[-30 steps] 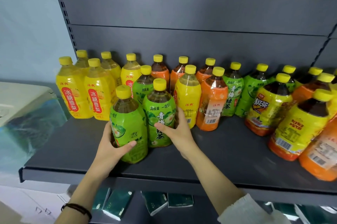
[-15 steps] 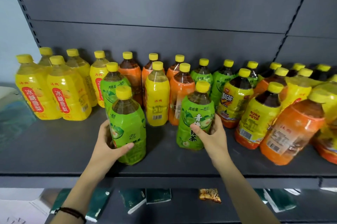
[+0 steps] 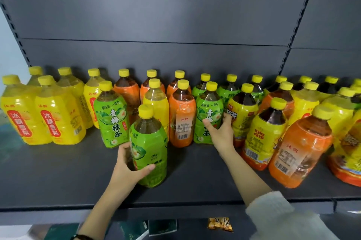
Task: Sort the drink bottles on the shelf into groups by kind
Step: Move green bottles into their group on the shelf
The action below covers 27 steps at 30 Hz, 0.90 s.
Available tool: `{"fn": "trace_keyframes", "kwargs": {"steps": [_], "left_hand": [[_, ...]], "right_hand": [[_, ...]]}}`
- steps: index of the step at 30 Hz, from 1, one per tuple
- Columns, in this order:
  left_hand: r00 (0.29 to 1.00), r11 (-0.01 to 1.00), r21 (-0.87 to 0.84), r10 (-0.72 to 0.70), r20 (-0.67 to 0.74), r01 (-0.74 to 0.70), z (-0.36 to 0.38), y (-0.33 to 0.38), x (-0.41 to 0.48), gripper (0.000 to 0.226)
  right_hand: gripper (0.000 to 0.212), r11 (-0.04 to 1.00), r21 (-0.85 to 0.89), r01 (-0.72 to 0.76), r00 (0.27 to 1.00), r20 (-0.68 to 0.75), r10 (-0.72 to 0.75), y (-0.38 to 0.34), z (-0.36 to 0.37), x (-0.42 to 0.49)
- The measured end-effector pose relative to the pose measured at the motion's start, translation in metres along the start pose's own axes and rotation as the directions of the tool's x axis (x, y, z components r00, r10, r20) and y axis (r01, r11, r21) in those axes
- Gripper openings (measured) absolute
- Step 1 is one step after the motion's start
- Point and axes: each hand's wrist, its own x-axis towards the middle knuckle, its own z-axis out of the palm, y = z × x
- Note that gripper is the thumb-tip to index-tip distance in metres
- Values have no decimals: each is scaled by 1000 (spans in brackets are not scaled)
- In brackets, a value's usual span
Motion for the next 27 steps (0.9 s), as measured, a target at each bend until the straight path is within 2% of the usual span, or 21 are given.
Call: {"fn": "trace_keyframes", "kwargs": {"steps": [3, 6, 8, 12, 14, 16, 18, 20, 22, 24, 27], "left_hand": [[1000, 1000, 10, -4, 25, 4, 7, 2, 3, 71], [997, 1000, -1, -15, 69, 15, 12, -2, 10, 91], [995, 1000, -3, -17, 97, 17, 18, -2, 12, 92], [993, 1000, 7, -13, 120, 13, 39, -3, 14, 94], [994, 1000, 22, -7, 113, 5, 51, -3, 16, 97], [992, 1000, 10, 11, 127, -13, 63, -1, 16, 103], [987, 999, -49, 24, 157, -17, 75, 0, 14, 102], [987, 995, -98, 22, 158, -7, 86, -1, 12, 95], [987, 996, -89, 36, 154, -23, 94, -2, 11, 90], [982, 999, -22, 49, 181, -45, 102, 0, 13, 86], [966, 985, 123, 85, 245, -118, 109, 12, 24, 82]], "right_hand": [[65, 1000, -8, 5, 1000, 25, -5, 5, 2, 6], [75, 1000, 19, -14, 996, 90, 12, 8, -1, 6], [78, 999, 47, -25, 995, 99, 20, 8, -5, -2], [66, 980, 146, 134, 991, -1, -136, 2, -16, -41], [70, 959, 235, 155, 976, 116, -186, -3, -19, -61], [77, 950, 292, 107, 931, 305, -198, -6, -16, -73], [74, 949, 310, 59, 900, 395, -185, -5, -12, -78], [71, 945, 326, 35, 907, 387, -167, -2, -16, -80], [82, 951, 306, 54, 901, 396, -178, 4, -23, -81], [96, 963, 251, 98, 909, 372, -189, 10, -30, -80], [92, 961, 262, 92, 939, 299, -171, 14, -35, -72]]}}
